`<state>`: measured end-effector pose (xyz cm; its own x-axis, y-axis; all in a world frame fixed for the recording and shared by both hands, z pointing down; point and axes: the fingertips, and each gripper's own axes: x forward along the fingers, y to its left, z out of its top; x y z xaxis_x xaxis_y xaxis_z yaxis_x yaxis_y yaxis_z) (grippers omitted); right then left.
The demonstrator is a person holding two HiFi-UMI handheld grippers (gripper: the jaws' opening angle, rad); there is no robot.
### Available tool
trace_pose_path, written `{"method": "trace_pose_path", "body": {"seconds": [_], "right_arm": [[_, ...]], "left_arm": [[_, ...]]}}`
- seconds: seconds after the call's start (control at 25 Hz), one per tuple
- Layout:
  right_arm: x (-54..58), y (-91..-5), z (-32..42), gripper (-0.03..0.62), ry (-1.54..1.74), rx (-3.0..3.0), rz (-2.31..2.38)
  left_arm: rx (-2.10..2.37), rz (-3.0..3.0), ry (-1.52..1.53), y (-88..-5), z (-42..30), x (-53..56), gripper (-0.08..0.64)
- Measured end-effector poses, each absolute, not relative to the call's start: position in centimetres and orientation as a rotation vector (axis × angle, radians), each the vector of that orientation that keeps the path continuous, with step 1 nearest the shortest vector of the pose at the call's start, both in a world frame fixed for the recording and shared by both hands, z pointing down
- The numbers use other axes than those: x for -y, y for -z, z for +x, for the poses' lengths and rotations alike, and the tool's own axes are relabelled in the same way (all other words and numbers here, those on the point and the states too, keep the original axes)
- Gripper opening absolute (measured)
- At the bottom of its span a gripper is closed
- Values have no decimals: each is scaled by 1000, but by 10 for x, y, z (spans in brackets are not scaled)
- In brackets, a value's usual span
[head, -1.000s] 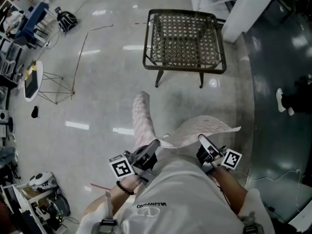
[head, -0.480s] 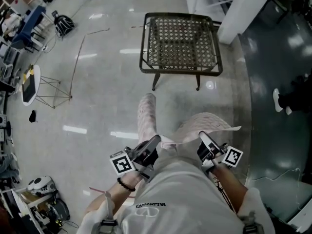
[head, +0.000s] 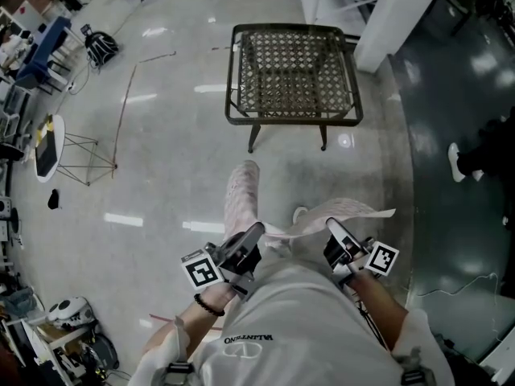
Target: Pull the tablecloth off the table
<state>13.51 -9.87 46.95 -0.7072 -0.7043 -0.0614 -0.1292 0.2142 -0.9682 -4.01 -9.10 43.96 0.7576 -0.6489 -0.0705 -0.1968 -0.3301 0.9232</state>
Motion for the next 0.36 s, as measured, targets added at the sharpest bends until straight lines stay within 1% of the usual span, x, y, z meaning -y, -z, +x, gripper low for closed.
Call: {"method": "trace_pose_path", "body": {"seconds": [0.36], "right_arm": [[100, -468, 136, 14, 1504, -2006, -769]], "left_arm": [[657, 1891, 534, -437, -42, 91, 5]]}}
